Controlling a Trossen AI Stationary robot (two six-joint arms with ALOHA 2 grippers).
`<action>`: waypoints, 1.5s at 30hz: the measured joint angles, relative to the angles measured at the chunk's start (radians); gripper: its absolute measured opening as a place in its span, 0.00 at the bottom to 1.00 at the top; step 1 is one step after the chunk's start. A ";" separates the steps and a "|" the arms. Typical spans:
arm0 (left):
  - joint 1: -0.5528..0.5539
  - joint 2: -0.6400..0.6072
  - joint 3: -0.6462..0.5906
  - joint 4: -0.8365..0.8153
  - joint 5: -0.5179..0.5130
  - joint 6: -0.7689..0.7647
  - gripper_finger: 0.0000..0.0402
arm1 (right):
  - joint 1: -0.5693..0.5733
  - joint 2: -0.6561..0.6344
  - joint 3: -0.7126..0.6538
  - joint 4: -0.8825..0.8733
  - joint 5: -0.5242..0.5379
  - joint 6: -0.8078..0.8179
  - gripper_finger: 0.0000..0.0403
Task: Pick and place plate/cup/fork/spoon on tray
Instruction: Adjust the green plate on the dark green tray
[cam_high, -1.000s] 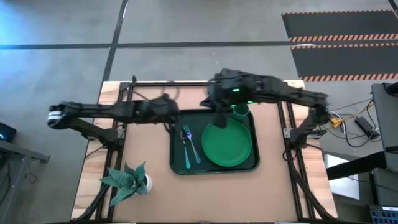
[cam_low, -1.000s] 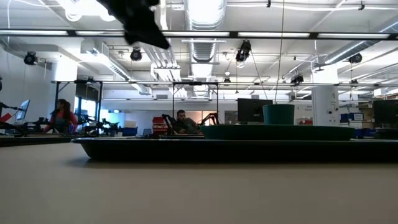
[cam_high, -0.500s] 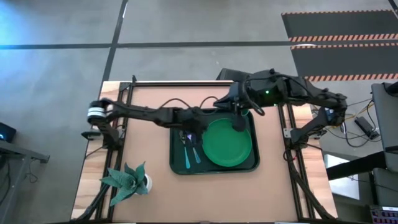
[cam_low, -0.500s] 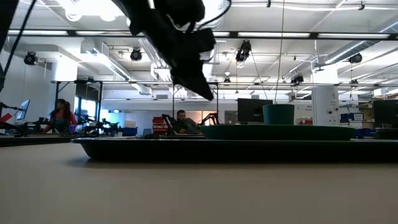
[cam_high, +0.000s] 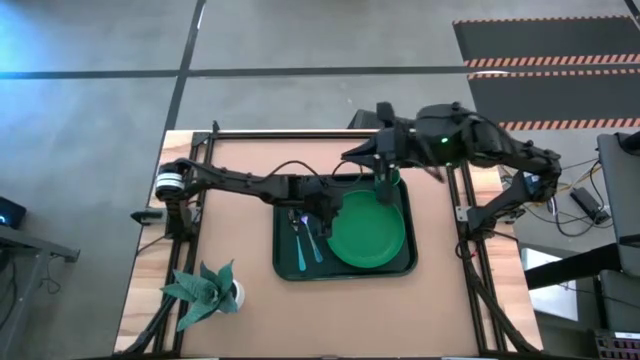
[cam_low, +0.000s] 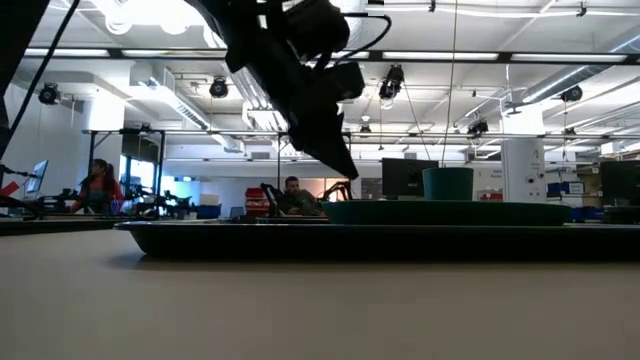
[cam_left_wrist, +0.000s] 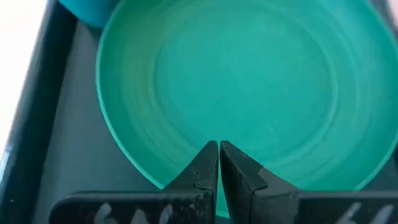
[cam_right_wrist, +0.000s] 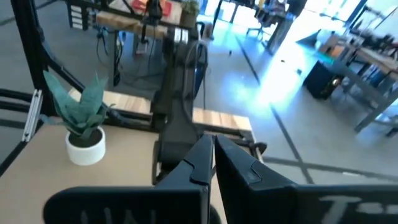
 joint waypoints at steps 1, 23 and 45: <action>0.000 0.001 -0.007 0.001 0.001 0.000 0.00 | 0.000 -0.005 0.009 -0.003 0.000 -0.006 0.02; 0.001 0.001 -0.070 -0.015 0.001 -0.030 0.00 | 0.000 -0.035 0.022 -0.017 -0.001 -0.007 0.02; -0.007 -0.041 -0.075 -0.079 -0.005 -0.052 0.00 | -0.001 -0.035 0.021 -0.031 -0.001 -0.034 0.02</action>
